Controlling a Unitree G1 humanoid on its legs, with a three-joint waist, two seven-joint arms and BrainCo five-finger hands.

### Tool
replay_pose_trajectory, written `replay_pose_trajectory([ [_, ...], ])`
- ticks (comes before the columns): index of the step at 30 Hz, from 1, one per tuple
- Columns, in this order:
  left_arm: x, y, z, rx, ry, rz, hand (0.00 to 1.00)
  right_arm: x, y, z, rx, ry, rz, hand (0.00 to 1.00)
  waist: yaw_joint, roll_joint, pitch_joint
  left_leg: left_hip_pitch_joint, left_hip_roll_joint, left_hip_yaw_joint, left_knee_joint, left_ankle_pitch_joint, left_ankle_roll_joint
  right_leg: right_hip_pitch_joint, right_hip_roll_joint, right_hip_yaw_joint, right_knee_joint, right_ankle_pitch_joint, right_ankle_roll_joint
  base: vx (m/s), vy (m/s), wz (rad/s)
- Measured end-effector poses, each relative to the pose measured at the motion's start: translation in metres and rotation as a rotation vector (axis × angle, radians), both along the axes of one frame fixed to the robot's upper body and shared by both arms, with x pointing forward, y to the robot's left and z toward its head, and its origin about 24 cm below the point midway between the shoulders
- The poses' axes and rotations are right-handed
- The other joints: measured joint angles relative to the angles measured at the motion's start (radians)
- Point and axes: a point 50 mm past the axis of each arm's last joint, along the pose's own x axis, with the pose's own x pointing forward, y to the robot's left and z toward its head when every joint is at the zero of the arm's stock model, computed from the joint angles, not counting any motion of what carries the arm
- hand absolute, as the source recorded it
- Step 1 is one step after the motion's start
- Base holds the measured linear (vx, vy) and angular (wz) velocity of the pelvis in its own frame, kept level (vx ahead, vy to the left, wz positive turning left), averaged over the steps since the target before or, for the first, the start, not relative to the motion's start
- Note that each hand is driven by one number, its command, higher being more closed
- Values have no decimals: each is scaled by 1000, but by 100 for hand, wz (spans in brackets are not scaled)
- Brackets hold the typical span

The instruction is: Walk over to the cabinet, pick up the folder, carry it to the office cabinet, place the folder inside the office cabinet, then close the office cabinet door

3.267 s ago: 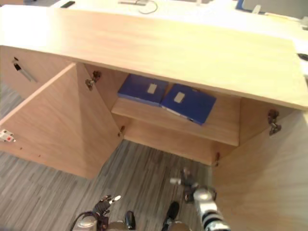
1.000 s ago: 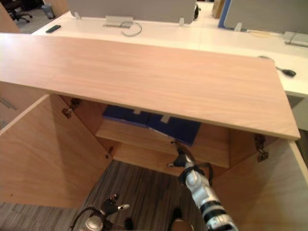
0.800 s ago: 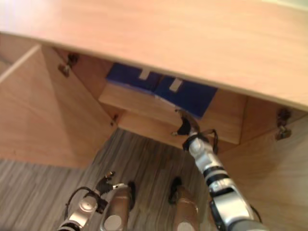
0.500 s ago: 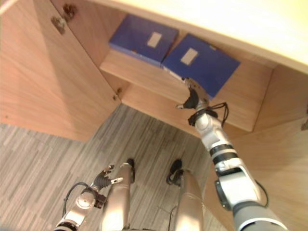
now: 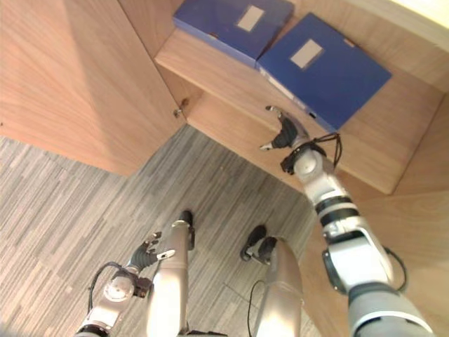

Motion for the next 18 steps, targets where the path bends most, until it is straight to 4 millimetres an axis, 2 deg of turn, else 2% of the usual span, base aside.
replay_pose_trajectory([
  [2,-1,1,1,-8,-4,8,0,1,-3,0,-47,25,1,0,0,-4,2,-1,0,5,1,23,-3,0,-9,1,13,-9,3,31,50,15],
  [4,0,3,3,-12,-10,14,0,1,-7,-2,-88,55,3,0,1,-17,10,-1,-4,18,-5,27,0,-1,-23,0,18,-15,5,41,71,13],
  [8,0,4,4,-14,-16,18,0,0,-18,-1,-111,73,-18,0,2,-24,11,-1,-6,28,-13,34,-5,-1,-35,0,16,-17,6,41,85,7],
  [12,-3,7,4,-19,-20,37,0,0,-25,7,-122,56,-37,0,1,-38,12,1,-5,35,-18,34,-6,-1,-36,2,10,-16,6,33,74,-1],
  [18,-5,8,4,-27,-21,42,0,3,-35,26,-124,37,-67,0,2,-43,13,6,-10,47,-39,42,-2,-7,-45,5,7,-17,6,15,62,3],
])
